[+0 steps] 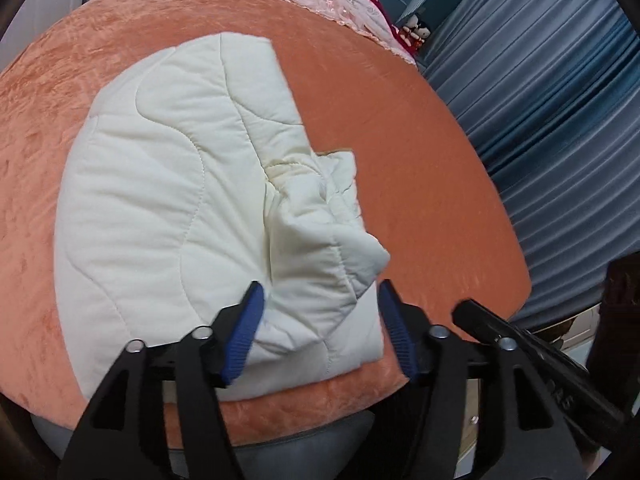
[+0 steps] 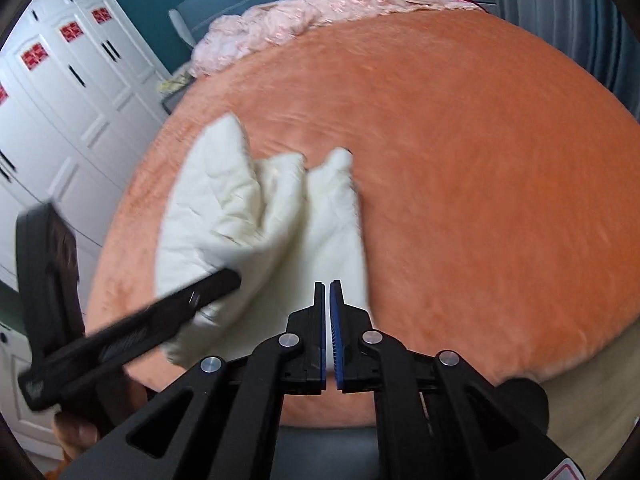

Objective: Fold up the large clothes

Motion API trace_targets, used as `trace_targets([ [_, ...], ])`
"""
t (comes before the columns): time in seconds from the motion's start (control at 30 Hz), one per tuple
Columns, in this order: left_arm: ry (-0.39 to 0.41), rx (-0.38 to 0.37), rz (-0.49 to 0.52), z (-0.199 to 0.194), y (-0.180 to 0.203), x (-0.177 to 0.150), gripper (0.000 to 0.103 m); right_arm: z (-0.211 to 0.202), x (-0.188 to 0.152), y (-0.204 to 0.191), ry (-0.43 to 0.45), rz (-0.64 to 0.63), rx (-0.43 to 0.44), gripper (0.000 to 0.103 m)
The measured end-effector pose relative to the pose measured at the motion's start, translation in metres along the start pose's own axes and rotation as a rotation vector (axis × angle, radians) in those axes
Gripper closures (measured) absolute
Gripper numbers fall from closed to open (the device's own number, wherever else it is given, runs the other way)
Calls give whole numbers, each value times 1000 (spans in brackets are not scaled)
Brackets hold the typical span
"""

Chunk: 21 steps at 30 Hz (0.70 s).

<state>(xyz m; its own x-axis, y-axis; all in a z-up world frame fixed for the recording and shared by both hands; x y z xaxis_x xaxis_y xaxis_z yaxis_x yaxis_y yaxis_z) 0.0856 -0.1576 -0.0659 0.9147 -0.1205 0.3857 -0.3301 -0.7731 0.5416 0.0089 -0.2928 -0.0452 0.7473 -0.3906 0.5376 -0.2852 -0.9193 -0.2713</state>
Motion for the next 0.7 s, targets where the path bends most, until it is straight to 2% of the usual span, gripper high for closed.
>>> trace_targets([
  [0.07, 52, -27, -26, -32, -4, 7, 33, 2, 23, -15, 22, -7, 42, 92],
  [0.13, 108, -16, -42, -55, -11, 16, 33, 7, 46, -30, 39, -10, 84, 77],
  [0.17, 134, 24, -48, -65, -18, 19, 33, 13, 56, -38, 42, -11, 99, 57],
  [0.2, 156, 79, -53, -72, -28, 25, 33, 19, 65, -45, 43, -20, 99, 47],
  [0.23, 174, 150, -62, -76, -39, 32, 33, 26, 73, -54, 36, -37, 95, 46],
  [0.3, 199, 289, -98, -81, -67, 45, 33, 44, 87, -71, -2, -59, 80, 46],
  [0.37, 197, 378, -140, -81, -94, 56, 33, 66, 99, -80, -48, -56, 72, 46],
  [0.53, 179, 451, -206, -81, -137, 73, 33, 122, 102, -87, -173, -31, 56, 46],
  [0.57, 177, 449, -212, -82, -140, 73, 33, 129, 98, -88, -199, -42, 44, 55],
  [0.6, 174, 443, -219, -80, -143, 74, 33, 135, 95, -91, -215, -64, 50, 79],
  [0.63, 168, 435, -229, -78, -146, 76, 33, 136, 92, -94, -217, -84, 63, 88],
  [0.7, 164, 412, -233, -75, -146, 78, 33, 117, 90, -94, -148, -116, 66, 94],
])
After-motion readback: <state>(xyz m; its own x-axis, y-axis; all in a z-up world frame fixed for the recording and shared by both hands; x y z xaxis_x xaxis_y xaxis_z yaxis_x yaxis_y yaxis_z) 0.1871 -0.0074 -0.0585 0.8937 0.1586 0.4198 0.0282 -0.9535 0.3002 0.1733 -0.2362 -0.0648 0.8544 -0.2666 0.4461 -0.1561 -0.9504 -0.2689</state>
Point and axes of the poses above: each gripper's, at about its wrist camera, not at the fingertips, and z roughly the way its jaws point, y to its right, x to its top, the point moved 6 cm from there along z, roughly the way its jaws point, and after that the axes turned 8 degrees about -z, right-handed, at the moved point
